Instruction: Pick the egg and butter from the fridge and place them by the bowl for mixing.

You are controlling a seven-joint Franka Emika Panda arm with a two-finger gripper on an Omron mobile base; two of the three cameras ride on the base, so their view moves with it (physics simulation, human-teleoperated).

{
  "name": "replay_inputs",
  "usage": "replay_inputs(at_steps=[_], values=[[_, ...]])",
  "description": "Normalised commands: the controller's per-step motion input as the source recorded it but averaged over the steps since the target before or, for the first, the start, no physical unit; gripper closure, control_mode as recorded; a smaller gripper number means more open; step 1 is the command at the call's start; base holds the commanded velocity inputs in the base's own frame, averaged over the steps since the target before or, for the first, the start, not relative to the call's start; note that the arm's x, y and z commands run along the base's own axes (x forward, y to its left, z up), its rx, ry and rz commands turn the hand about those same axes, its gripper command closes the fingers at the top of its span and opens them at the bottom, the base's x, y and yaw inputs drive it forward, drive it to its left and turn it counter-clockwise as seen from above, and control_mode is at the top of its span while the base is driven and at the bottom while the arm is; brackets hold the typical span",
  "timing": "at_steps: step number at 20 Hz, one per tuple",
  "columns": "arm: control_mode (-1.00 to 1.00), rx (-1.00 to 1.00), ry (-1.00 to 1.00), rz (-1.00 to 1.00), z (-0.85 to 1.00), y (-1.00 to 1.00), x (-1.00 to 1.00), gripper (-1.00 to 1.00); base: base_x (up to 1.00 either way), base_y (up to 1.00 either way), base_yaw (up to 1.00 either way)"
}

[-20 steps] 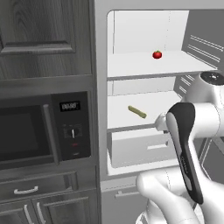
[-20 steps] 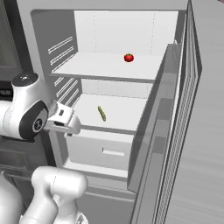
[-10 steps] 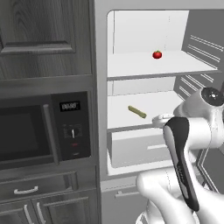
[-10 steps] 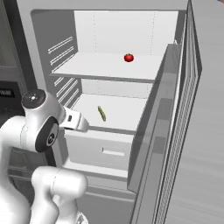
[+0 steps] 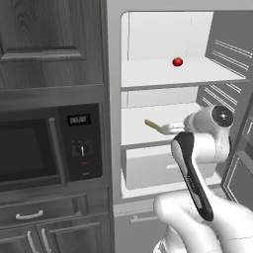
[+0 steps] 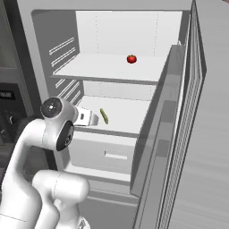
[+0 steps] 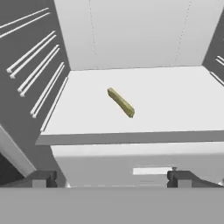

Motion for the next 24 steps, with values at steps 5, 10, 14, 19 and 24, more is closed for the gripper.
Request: replay_inputs(at_steps=[5, 10, 14, 19, 24], values=[[-1.00, 0.00, 0.00, 0.02, 0.00, 0.00, 0.68, -1.00, 0.00, 0.00, 0.00], [-1.00, 0.00, 0.01, 0.00, -0.03, -0.19, 0.54, -1.00, 0.00, 0.00, 0.00], [-1.00, 0.00, 0.04, 0.00, -0.21, -0.25, 0.46, -1.00, 0.00, 0.00, 0.00], [-1.00, 0.00, 0.10, 0.00, -0.34, -0.19, 0.38, -1.00, 0.00, 0.00, 0.00], [-1.00, 0.00, 0.05, 0.00, -0.36, -0.06, 0.47, -1.00, 0.00, 0.00, 0.00]])
